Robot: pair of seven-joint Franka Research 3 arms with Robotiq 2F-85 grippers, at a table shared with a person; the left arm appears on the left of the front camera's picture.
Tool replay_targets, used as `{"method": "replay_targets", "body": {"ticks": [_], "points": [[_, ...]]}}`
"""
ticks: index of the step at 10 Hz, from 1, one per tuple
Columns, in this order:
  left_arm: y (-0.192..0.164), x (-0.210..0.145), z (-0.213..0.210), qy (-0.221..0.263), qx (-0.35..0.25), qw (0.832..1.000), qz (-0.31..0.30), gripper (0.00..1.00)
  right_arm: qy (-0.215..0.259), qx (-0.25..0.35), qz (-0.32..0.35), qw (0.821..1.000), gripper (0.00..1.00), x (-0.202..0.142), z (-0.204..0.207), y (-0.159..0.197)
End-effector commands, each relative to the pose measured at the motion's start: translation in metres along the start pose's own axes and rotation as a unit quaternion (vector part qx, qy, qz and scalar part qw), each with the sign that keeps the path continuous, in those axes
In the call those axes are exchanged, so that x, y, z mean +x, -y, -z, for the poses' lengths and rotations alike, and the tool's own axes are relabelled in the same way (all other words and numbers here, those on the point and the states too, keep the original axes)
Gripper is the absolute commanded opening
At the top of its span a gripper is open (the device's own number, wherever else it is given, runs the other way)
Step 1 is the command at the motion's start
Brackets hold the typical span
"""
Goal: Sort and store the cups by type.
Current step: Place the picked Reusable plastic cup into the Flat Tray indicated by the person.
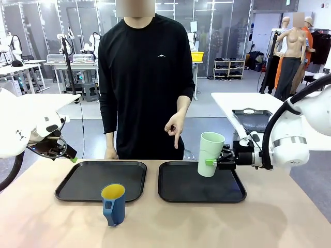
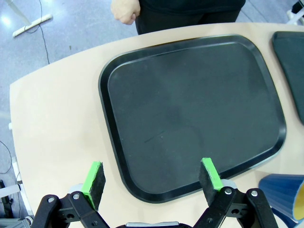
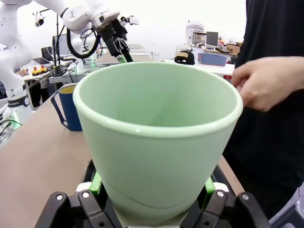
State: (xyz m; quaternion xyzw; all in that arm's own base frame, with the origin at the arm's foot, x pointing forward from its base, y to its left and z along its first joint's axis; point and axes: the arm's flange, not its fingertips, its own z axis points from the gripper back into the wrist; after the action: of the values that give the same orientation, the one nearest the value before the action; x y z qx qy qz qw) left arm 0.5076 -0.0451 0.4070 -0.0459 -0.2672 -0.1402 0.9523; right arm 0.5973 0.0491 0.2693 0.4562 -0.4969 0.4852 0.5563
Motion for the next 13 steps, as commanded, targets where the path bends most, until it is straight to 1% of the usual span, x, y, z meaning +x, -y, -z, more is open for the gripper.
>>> {"method": "replay_targets", "body": {"ticks": [1,3,5,9,10,11,12,13], "points": [[0.000,0.001,-0.001,0.001,0.000,1.000,0.000,1.00,-0.006,-0.016,0.010,1.000,0.85,-0.008,0.009,0.017],[0.000,0.001,-0.001,0.001,0.000,1.000,0.000,1.00,-0.024,-0.024,0.020,0.999,0.85,-0.020,0.015,0.022],[0.000,0.001,-0.001,0.001,0.000,1.000,0.000,1.00,-0.026,-0.026,0.026,0.999,0.85,-0.032,0.018,0.028],[0.000,0.001,-0.001,0.001,0.000,1.000,0.000,1.00,-0.043,-0.026,0.042,0.998,0.85,-0.041,0.019,0.031],[0.000,0.001,-0.001,0.001,0.000,1.000,0.000,1.00,-0.043,-0.025,0.043,0.998,0.86,-0.042,0.020,0.031],[0.000,0.001,-0.001,0.001,0.000,1.000,0.000,1.00,-0.042,-0.025,0.044,0.998,0.92,-0.043,0.020,0.030],[0.000,0.001,-0.001,0.001,0.000,1.000,0.000,1.00,-0.042,-0.025,0.044,0.998,1.00,-0.043,0.020,0.030],[0.000,0.001,-0.001,0.001,0.000,1.000,0.000,1.00,-0.044,-0.026,0.043,0.998,1.00,-0.043,0.019,0.030]]}}
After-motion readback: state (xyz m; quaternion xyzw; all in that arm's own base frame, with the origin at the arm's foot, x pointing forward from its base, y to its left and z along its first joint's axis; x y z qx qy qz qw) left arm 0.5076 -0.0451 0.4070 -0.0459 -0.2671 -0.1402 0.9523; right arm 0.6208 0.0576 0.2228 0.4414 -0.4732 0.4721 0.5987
